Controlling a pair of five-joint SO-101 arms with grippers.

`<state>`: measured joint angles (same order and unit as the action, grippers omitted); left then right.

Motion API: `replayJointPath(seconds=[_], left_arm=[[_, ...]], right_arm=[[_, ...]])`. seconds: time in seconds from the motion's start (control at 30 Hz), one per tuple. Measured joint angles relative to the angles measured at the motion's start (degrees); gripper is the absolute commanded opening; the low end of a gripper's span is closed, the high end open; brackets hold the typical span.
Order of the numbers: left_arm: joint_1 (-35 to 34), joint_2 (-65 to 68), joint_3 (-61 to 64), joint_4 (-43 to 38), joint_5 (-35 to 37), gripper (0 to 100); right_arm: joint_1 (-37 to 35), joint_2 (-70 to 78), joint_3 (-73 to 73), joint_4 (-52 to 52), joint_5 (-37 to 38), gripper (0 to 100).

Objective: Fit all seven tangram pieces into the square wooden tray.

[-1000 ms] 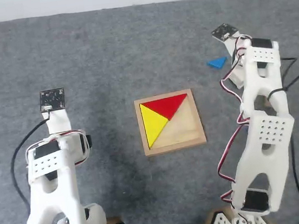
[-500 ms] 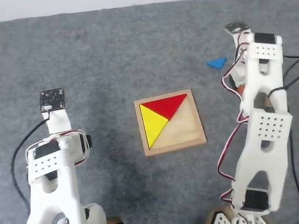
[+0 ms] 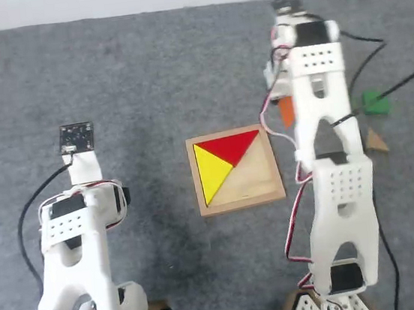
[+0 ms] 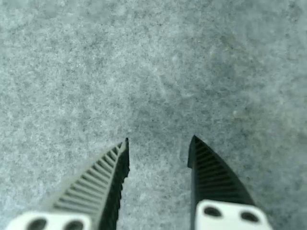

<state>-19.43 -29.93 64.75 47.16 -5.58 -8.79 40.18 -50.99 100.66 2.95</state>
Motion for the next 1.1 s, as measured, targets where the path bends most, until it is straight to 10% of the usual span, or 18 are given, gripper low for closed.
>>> replayJointPath(seconds=[0.43, 1.1], left_arm=[[0.0, 0.0, 0.0, 0.0, 0.0, 20], [0.0, 0.0, 0.0, 0.0, 0.0, 20]], right_arm=[[-12.5, -34.8, 59.5, -21.5, -9.4, 0.8], [-13.0, -20.8, 56.9, -31.9, -20.5, 14.7]])
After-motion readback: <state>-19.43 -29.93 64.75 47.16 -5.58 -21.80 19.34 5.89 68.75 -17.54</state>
